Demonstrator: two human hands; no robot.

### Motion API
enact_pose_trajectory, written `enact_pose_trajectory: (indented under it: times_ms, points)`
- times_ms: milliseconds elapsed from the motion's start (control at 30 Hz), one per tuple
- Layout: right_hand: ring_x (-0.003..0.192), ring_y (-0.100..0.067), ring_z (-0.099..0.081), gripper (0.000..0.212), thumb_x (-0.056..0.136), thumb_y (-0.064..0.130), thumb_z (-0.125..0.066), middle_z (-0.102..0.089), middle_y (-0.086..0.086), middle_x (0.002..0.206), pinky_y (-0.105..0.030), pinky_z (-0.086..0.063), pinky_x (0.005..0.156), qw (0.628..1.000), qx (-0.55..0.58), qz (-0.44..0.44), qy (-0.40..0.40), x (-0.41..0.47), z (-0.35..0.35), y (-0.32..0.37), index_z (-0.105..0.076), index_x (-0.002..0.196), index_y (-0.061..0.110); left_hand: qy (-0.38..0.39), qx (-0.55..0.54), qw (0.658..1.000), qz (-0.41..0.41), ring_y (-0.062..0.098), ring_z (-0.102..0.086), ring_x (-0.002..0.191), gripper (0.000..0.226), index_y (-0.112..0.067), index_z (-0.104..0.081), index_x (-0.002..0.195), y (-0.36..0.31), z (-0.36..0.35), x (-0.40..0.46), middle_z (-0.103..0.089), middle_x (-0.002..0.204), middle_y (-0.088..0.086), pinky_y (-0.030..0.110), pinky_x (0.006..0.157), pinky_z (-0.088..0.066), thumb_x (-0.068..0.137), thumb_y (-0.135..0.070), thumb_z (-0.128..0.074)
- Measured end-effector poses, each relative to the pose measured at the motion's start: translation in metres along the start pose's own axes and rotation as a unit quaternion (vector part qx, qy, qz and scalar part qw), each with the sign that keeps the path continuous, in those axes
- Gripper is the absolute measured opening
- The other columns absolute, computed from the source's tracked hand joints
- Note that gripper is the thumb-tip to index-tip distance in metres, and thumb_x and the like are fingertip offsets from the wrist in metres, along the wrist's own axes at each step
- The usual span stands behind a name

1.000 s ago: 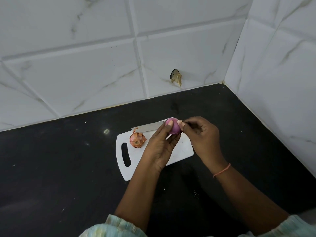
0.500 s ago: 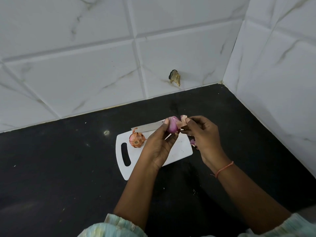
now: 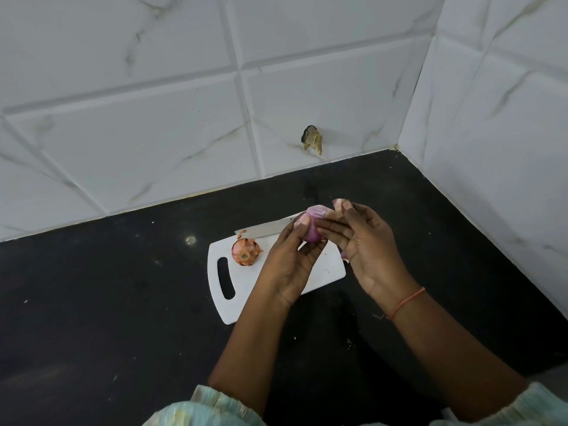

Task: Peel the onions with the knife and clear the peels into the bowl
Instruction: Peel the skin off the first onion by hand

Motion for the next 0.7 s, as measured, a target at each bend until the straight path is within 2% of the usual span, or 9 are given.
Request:
enact_pose_trajectory:
  times_ms: [67, 133, 233, 333, 467, 567, 700]
  points:
    - [0.093, -0.031, -0.073, 0.027, 0.079, 0.015, -0.073, -0.072, -0.021, 0.101, -0.033, -0.060, 0.074, 1.000, 0.001, 0.006, -0.002, 0.000, 0.001, 0.001, -0.066, 0.102, 0.004, 0.011, 0.018, 1.000, -0.007, 0.023, -0.069, 0.106, 0.040, 0.000, -0.060, 0.131, -0.001, 0.001, 0.000, -0.066, 0.125, 0.019, 0.036, 0.099, -0.054, 0.094, -0.015, -0.063]
    - [0.101, -0.032, -0.070, 0.032, 0.075, 0.006, -0.077, -0.070, -0.019, 0.111, -0.032, -0.060, 0.074, 0.999, -0.027, 0.004, -0.023, 0.002, 0.006, 0.000, -0.067, 0.105, 0.008, -0.001, 0.035, 0.999, 0.003, 0.024, -0.069, 0.103, 0.035, -0.002, -0.064, 0.126, 0.000, 0.005, 0.002, -0.069, 0.118, 0.016, 0.036, 0.097, -0.055, 0.093, -0.015, -0.063]
    - [0.102, -0.034, -0.069, 0.037, 0.082, -0.008, -0.068, -0.064, -0.023, 0.120, -0.031, -0.060, 0.074, 0.999, 0.004, -0.011, -0.043, 0.006, 0.011, -0.003, -0.062, 0.117, 0.004, -0.028, 0.074, 0.997, 0.024, 0.019, -0.064, 0.091, 0.023, -0.009, -0.067, 0.116, 0.004, 0.010, 0.002, -0.069, 0.106, 0.012, 0.029, 0.081, -0.054, 0.095, -0.017, -0.061]
    - [0.089, -0.026, -0.068, 0.038, 0.088, -0.008, -0.061, -0.063, -0.025, 0.110, -0.029, -0.061, 0.074, 0.996, 0.066, -0.050, -0.041, 0.006, 0.009, -0.009, -0.057, 0.125, -0.001, -0.038, 0.060, 0.997, 0.035, 0.021, -0.062, 0.089, 0.028, -0.005, -0.064, 0.120, 0.004, 0.012, 0.003, -0.065, 0.110, 0.015, 0.027, 0.076, -0.052, 0.094, -0.012, -0.057]
    - [0.083, -0.021, -0.069, 0.028, 0.090, -0.005, -0.060, -0.065, -0.016, 0.099, -0.028, -0.060, 0.075, 0.994, 0.086, -0.064, -0.022, 0.010, 0.007, -0.012, -0.061, 0.117, 0.003, -0.018, 0.084, 0.996, 0.008, 0.021, -0.068, 0.099, 0.032, -0.001, -0.065, 0.123, -0.003, 0.011, 0.003, -0.067, 0.118, 0.016, 0.031, 0.085, -0.056, 0.095, -0.017, -0.062]
    - [0.077, -0.017, -0.070, 0.020, 0.090, -0.004, -0.060, -0.066, -0.013, 0.090, -0.027, -0.060, 0.076, 0.990, 0.122, -0.076, -0.009, 0.012, 0.004, -0.015, -0.063, 0.107, 0.005, -0.014, 0.079, 0.997, -0.007, 0.019, -0.072, 0.098, 0.041, -0.002, -0.062, 0.129, -0.005, 0.012, 0.004, -0.067, 0.123, 0.015, 0.030, 0.086, -0.057, 0.091, -0.015, -0.066]
    - [0.072, -0.013, -0.069, 0.013, 0.081, -0.002, -0.062, -0.064, -0.008, 0.083, -0.026, -0.060, 0.069, 0.979, 0.184, -0.083, -0.010, 0.015, 0.004, -0.019, -0.063, 0.091, 0.008, 0.002, 0.070, 0.998, 0.006, 0.028, -0.071, 0.105, 0.039, 0.001, -0.059, 0.132, -0.005, 0.011, 0.005, -0.064, 0.129, 0.021, 0.036, 0.093, -0.057, 0.094, -0.008, -0.061]
Point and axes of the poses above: each hand's wrist, its own x-axis towards the middle knuckle, its own z-axis out of the back of the hand, y = z × x, the point moved 8 cm from there along x, towards the middle knuckle
